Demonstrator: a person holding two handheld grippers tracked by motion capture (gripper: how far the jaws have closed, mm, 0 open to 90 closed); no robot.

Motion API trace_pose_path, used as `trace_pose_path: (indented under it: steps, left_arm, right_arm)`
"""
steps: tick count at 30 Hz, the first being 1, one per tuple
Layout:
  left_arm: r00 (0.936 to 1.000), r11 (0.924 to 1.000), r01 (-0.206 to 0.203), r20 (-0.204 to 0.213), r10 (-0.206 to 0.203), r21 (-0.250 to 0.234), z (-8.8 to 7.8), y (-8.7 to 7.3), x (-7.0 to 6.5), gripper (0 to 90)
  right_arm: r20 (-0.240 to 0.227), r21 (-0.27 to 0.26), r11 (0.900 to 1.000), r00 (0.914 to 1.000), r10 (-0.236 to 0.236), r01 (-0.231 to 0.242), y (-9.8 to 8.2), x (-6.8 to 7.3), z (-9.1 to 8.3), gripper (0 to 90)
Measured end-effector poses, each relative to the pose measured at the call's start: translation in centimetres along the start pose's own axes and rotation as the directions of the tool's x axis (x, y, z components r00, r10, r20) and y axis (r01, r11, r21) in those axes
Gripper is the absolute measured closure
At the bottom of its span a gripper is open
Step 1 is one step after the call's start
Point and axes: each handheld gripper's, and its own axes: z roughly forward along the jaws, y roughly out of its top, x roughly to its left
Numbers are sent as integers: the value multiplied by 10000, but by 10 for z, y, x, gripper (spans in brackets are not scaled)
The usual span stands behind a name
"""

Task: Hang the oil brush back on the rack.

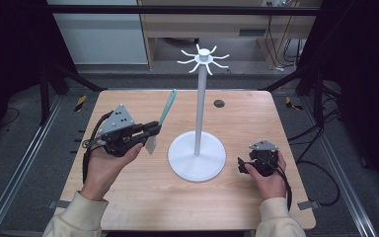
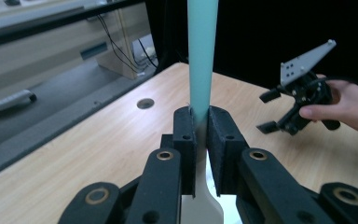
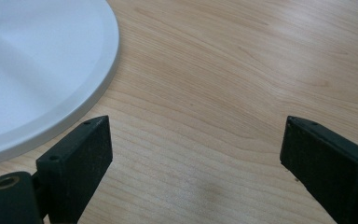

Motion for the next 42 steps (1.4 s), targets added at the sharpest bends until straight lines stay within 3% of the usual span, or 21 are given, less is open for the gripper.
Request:
trace_pose_path:
  steps: [3, 4, 6, 11, 42]
  left_arm:
    - [10000, 9997, -18, -73, 16, -250, -1, 12, -2, 820]
    - [9992, 9986, -319, -260, 308, -421, -1, 16, -1, 819]
    - [9998, 9987, -110, -173, 102, -504, -2, 23, -5, 819]
    - [9998, 9971, -76, -188, 62, -762, 0, 34, -9, 819]
    - [9996, 9970, -223, -159, 211, -740, 14, 45, -17, 818]
  right_arm:
    - [1, -35, 10000, 10000, 19, -19, 0, -1, -1, 96]
    - [49, -31, 10000, 10000, 19, -18, 0, -2, -1, 96]
    - [38, -29, 10000, 10000, 67, -67, -1, -3, -1, 96]
    - [26, -40, 9999, 9999, 125, -125, -1, -3, -2, 96]
    - [-7, -21, 9999, 9999, 134, -134, -1, -5, -1, 96]
